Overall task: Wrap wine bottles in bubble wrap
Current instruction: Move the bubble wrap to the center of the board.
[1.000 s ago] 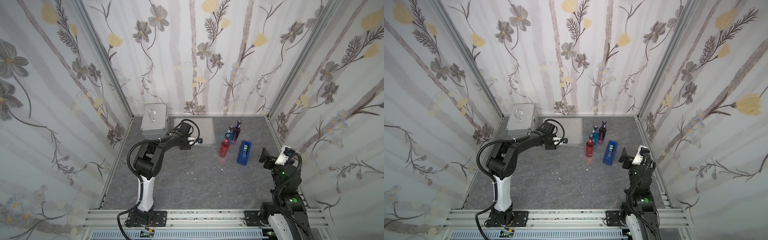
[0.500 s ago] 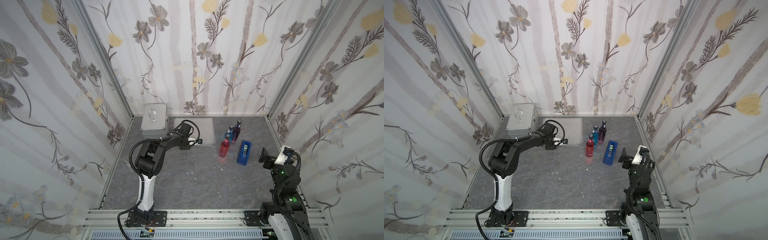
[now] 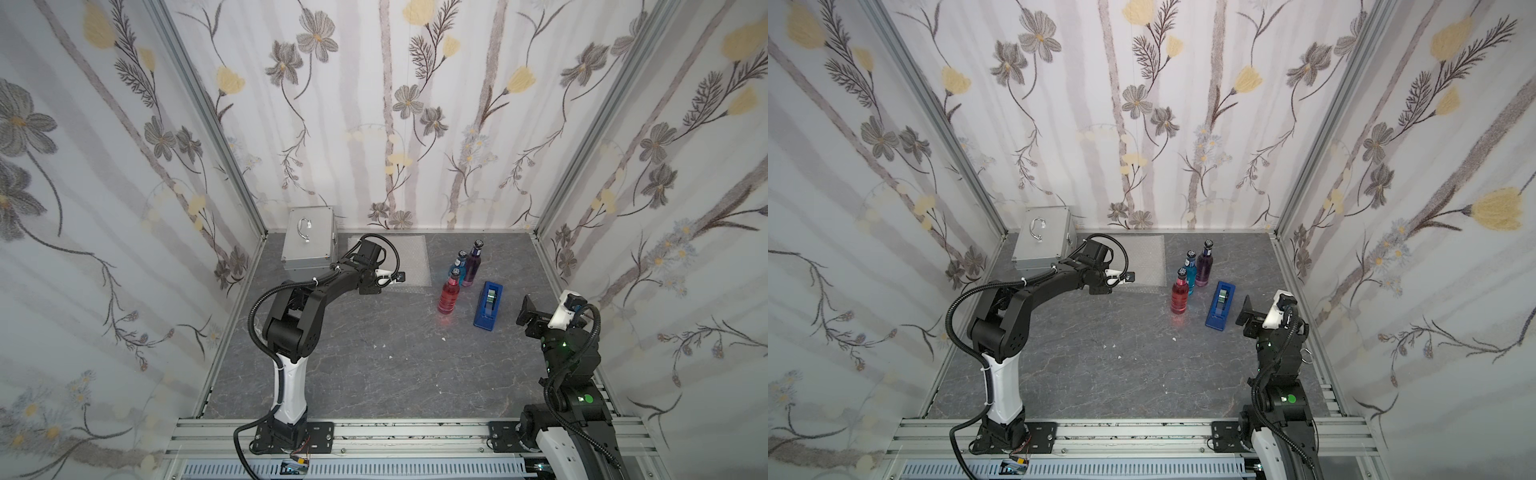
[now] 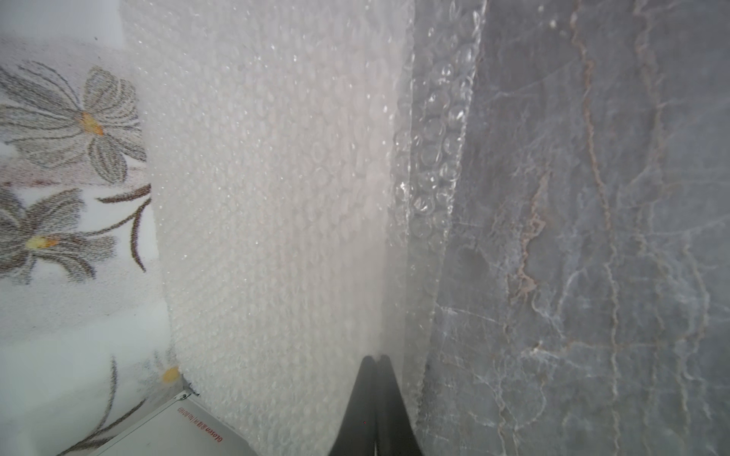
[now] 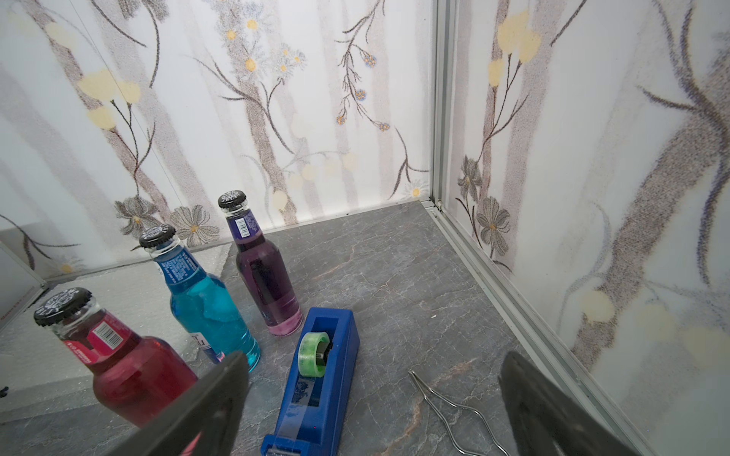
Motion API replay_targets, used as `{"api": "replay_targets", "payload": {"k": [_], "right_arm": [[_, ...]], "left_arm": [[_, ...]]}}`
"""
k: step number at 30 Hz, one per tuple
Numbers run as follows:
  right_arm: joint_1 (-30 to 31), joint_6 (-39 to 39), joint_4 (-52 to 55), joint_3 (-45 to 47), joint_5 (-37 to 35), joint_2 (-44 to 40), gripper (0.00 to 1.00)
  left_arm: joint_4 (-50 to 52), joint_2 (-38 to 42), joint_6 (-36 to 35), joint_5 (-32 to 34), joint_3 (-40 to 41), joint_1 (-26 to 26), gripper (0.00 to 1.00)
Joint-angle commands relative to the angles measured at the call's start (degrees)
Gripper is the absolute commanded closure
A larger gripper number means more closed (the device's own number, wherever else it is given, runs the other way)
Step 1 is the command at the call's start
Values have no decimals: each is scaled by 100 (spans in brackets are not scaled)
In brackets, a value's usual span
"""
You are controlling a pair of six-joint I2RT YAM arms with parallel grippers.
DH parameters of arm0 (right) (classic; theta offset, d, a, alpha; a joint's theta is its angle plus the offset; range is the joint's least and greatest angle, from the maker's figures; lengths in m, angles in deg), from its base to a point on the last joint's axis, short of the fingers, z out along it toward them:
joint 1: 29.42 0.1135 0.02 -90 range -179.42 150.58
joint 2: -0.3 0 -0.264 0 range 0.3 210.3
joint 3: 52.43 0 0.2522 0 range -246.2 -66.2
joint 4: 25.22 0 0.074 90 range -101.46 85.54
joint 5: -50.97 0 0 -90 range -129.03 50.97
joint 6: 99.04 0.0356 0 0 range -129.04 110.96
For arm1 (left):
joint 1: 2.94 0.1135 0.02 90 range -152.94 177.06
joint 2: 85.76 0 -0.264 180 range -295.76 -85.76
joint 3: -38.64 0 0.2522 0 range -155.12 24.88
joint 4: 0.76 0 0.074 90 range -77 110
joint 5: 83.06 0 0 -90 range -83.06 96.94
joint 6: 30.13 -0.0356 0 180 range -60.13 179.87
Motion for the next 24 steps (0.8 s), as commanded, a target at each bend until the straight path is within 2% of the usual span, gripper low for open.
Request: {"api": "replay_targets", "payload": {"k": [1, 5, 8, 18, 20, 24], "right_arm": [[12, -44, -239, 19, -78, 22, 0], [31, -53, -225, 11, -79, 24, 0], [50, -60, -238, 11, -67, 27, 0], [107, -145, -210, -38, 155, 34, 0], [138, -196, -153, -106, 255, 80, 2], [317, -197, 100, -397, 487, 253, 13]], "left_arm": [[265, 209, 12, -91, -34, -1, 100], [758, 628, 252, -119, 12, -10, 100], [1016, 1156, 386, -208, 406, -35, 100], [1365, 3126, 979, -497, 2567, -576, 100], [1390, 3384, 1176, -523, 2906, -732, 100], [1329, 3630, 1347, -606, 3496, -1050, 100]]}}
